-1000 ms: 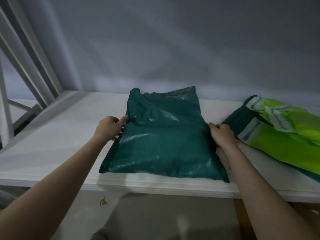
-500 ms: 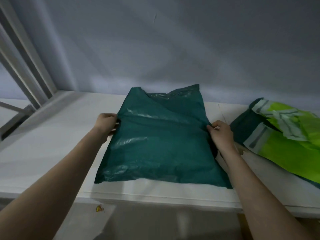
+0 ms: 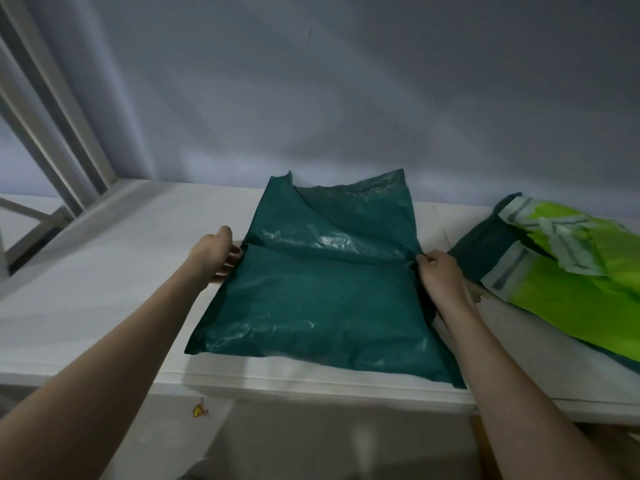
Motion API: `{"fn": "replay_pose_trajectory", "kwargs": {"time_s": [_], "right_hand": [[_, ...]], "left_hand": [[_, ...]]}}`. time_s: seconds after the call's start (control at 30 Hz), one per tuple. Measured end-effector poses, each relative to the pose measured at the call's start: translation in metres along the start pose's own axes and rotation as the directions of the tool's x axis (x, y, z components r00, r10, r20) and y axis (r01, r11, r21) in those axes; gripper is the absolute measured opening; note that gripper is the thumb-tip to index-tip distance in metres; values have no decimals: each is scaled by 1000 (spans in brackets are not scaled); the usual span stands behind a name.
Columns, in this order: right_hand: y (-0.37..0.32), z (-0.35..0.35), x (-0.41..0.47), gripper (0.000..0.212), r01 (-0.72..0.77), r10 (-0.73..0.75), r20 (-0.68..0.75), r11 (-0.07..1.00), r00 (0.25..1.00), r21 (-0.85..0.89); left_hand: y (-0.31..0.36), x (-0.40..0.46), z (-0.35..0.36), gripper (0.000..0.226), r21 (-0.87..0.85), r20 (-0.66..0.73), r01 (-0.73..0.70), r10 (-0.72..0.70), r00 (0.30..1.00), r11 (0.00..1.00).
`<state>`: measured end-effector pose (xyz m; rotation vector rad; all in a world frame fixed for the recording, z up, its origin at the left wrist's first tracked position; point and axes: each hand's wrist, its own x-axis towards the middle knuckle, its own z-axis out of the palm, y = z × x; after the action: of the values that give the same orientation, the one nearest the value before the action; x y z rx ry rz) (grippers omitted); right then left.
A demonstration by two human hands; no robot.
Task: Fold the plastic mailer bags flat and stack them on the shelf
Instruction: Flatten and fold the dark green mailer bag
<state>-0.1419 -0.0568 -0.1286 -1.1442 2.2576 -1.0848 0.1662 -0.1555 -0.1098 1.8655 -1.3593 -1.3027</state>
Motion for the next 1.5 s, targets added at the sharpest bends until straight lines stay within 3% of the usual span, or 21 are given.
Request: {"fn": "replay_pose_trajectory", "kwargs": {"time_s": [0.07,0.23,0.37,0.53,0.67,0.8,0.93,1.0,1.23,1.37,1.43,1.5], "right_hand": [[0,1,-1,28,-7,7,-9,1000,1000,7],[-1,-1,-4,27,-27,27,-19,999,999,29],[-1,-4,-6,26,1,2,-52,999,999,47],[-10,-5,-8,25,99,-72,-207,987,976,123],[-8,-5,-7,24,68,-43,-198,990,979,120],[7,-4,-5,40,-93,94,-22,994,995,57],[8,-7,-2,35,-167,168,86,986,982,-20],[4,-8,-2,25,-175,175,85,984,981,-9],[2,-6,-1,29,-92,91,33,995,995,28],[1,-3,0,27,-142,136,142,989,980,29],[0,-5,0,20,-137,139,190,990,972,-24],[-6,-9,-1,18,-128,144,159,986,977,-107]], "left_hand": [[2,-5,1,37,41,41,-9,8,999,999],[-5,-1,6,34,224,-57,-217,235,970,950],[-9,-1,5,36,150,-58,-310,321,945,939],[1,-9,4,23,-88,-161,-420,403,901,903],[-4,-4,2,19,36,-232,-321,321,918,946],[-16,-1,-4,29,252,-125,-192,228,966,949],[-19,-2,-9,30,468,-142,-189,285,948,863],[-16,-2,-9,42,511,-173,-186,313,934,839],[-14,6,-7,37,153,-67,-151,162,984,977],[-10,6,-12,40,71,43,-75,72,996,995],[-7,8,-17,40,217,28,-75,70,997,973],[-6,10,-22,41,501,-76,-112,173,982,858]]}}
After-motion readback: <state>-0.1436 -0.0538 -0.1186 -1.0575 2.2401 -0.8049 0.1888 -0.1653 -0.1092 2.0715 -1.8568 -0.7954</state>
